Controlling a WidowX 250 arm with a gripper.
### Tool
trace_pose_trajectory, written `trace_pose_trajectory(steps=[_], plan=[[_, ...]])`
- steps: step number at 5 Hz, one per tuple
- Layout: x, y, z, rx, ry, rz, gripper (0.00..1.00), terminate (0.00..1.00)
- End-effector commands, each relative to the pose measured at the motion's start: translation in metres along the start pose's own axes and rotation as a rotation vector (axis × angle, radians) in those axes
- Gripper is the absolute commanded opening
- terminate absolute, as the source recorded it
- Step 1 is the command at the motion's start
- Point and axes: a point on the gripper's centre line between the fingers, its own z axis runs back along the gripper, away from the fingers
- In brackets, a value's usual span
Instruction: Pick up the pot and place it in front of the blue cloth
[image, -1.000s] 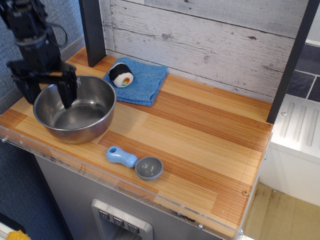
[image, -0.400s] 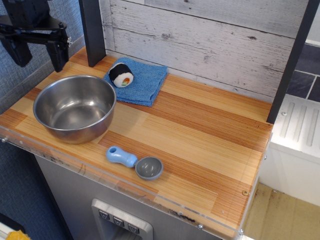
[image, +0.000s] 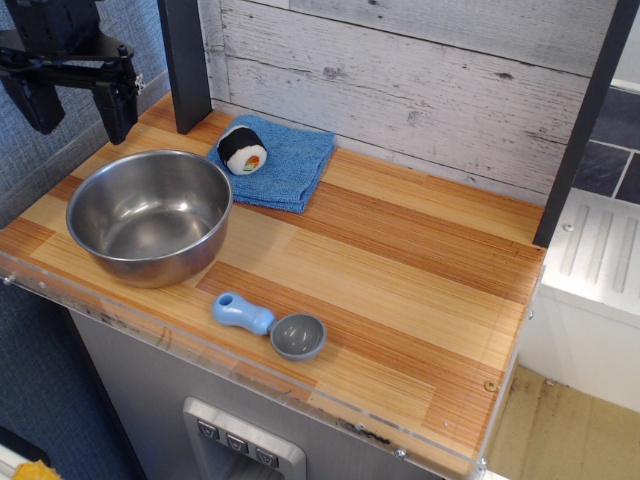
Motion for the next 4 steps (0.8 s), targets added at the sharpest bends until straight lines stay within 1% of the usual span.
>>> trace_pose_trajectory(steps=[1,3,4], plan=[[-0.0004,-0.0025,0.0167,0.017,-0.053,-0.003,1.00,0.00],[-0.0004,-0.0025,0.0167,0.017,-0.053,-0.003,1.00,0.00],[-0.0004,-0.0025,0.0167,0.017,-0.053,-0.003,1.00,1.00]])
